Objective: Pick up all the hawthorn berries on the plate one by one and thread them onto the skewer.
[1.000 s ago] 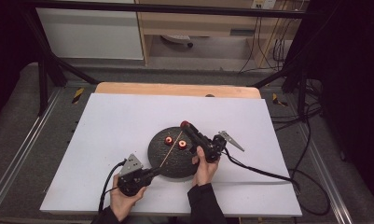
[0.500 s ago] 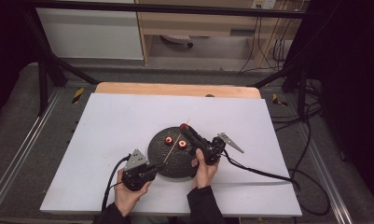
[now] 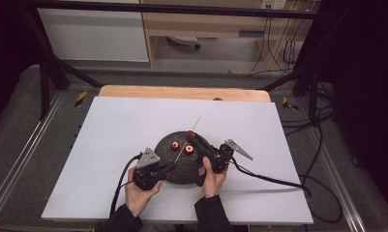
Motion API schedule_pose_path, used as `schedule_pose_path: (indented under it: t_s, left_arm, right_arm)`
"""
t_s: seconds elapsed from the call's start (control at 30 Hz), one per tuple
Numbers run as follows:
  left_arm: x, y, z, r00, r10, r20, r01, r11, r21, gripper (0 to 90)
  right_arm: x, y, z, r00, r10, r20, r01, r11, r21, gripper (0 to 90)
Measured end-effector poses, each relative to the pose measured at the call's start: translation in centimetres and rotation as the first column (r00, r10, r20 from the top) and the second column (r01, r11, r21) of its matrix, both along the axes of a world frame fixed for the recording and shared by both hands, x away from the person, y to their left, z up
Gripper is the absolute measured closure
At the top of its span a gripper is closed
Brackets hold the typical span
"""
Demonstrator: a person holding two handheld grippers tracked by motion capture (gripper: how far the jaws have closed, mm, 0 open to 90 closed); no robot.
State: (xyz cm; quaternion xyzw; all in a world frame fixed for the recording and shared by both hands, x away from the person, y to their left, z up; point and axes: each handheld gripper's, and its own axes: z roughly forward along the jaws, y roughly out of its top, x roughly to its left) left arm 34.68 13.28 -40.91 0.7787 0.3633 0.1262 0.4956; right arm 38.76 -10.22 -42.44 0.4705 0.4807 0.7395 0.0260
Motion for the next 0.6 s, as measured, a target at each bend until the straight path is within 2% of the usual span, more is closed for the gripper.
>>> schedule_pose_path:
  t_s: [0.23,0.6]
  left_arm:
    - [0.4,-0.3,0.7,0.9999,0.002,0.011,-0.002,0.9999,-0.012,88.4]
    - [1.1,-0.9,1.2,0.9998,-0.003,0.02,0.004,0.9999,-0.01,88.5]
  right_arm:
    - [-0.4,0.1,-0.1,0.9999,0.016,-0.001,-0.016,1.0,-0.007,62.9]
    - [-1.1,0.3,-0.6,0.9993,0.036,-0.006,-0.036,0.999,-0.028,62.9]
